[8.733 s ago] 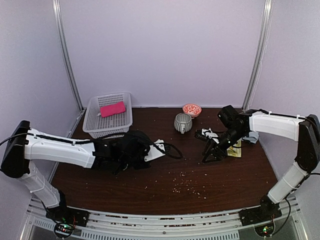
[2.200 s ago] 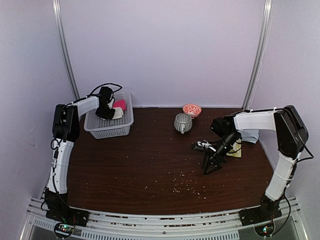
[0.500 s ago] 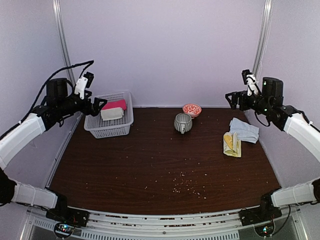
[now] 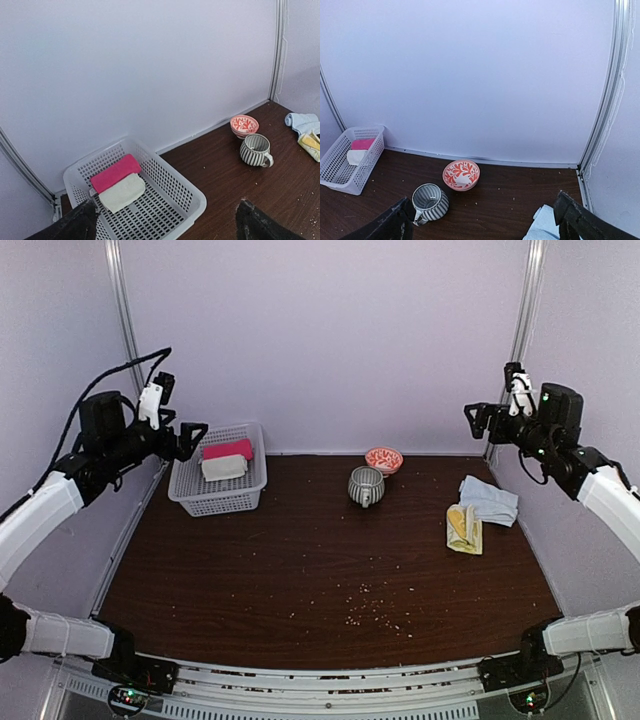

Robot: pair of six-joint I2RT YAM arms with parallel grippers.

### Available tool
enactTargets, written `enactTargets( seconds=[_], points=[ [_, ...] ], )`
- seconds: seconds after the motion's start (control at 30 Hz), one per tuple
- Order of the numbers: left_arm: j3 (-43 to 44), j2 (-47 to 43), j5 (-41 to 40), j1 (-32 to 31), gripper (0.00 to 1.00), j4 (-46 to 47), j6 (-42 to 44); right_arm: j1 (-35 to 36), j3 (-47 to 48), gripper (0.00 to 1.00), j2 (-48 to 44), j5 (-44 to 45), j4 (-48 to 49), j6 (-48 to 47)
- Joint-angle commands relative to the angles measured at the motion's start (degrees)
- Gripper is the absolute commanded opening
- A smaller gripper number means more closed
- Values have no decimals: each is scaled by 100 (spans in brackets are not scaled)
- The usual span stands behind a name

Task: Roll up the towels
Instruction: Reset both arms

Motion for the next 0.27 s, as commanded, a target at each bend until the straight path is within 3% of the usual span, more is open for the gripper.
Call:
enactTargets(
  seconds=[0.0,0.23],
  points=[
    [207,-266,-258,-6,98,266,151,-155,229,100,-45,-32,-136,165],
    [-312,-268,-496,-6,98,687,172,-274,81,100,11,-394,-32,124]
  ],
)
